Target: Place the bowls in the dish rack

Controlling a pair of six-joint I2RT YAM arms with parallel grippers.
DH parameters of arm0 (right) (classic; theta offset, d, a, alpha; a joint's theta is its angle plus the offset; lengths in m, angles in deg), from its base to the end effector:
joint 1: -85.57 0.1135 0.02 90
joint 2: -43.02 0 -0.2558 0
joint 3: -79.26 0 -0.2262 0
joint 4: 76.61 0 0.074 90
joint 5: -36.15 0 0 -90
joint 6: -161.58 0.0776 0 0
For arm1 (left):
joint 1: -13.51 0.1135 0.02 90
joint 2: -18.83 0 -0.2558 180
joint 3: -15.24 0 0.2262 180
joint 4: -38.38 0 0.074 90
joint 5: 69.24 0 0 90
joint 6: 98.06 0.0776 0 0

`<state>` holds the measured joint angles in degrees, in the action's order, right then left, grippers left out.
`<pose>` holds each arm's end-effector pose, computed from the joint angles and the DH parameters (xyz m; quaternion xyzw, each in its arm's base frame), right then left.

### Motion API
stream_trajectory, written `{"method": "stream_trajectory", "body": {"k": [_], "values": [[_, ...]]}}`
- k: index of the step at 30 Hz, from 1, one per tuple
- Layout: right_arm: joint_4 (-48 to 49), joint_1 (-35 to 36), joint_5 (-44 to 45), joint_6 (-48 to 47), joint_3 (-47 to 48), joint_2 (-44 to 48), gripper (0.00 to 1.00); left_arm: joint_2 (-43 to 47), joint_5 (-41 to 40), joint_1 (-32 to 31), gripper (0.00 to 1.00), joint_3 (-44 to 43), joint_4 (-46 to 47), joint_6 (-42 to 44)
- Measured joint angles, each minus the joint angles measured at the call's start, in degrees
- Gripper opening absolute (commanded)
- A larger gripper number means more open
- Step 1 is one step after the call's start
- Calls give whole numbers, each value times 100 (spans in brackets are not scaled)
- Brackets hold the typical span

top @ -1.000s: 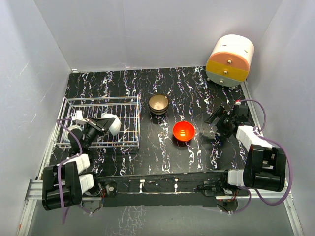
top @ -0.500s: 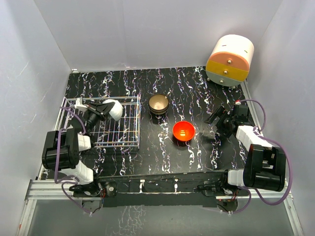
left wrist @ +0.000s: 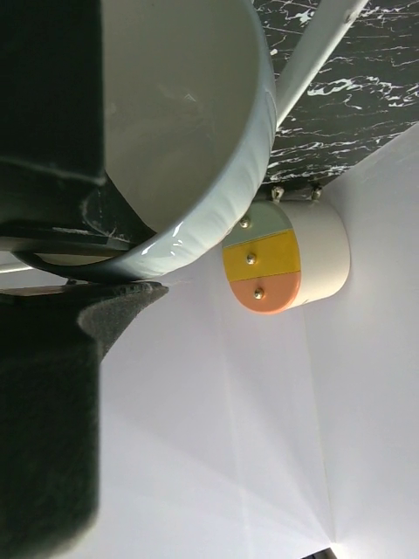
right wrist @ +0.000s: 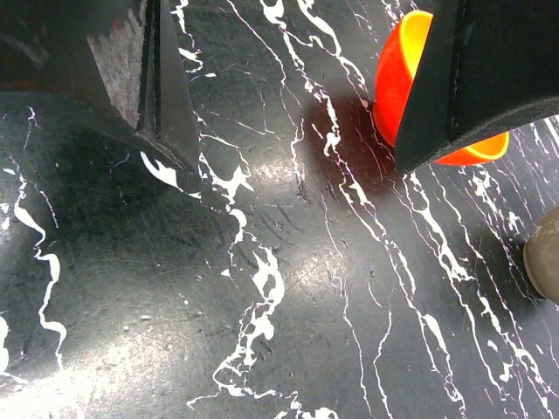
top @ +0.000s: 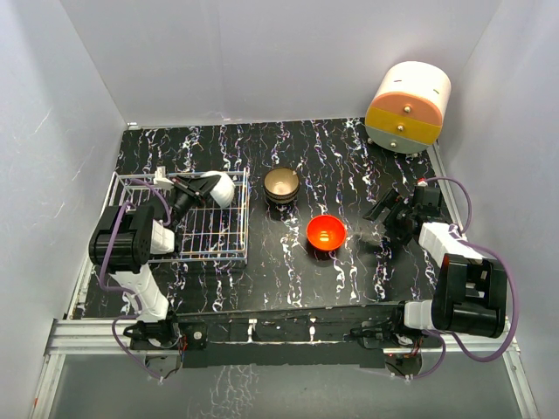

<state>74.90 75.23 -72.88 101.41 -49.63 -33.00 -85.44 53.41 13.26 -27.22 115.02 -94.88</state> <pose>0.2517 -0.0202 0.1481 0.2728 0.8972 0.2071 0.2786 0.3244 -0.0433 0.1977 -0.2392 0.5788 -0.6481 0.4332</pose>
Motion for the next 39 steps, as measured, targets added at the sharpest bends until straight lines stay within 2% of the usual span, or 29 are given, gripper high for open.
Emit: {"method": "stream_trajectory", "body": {"k": [15,17,24,28,39], "values": [[7,-28,-4,-20,0,-22,98,146,-133,-28,0,393,179,223],[7,-28,-4,-20,0,-22,98,125,-168,26,0,614,479,214],[9,-28,-7,-20,0,-22,98,120,-39,332,0,807,490,-94],[9,-28,-7,-20,0,-22,98,85,42,439,10,855,490,-275],[9,-28,-4,-20,0,-22,98,-2,164,616,18,907,494,-518]]}}
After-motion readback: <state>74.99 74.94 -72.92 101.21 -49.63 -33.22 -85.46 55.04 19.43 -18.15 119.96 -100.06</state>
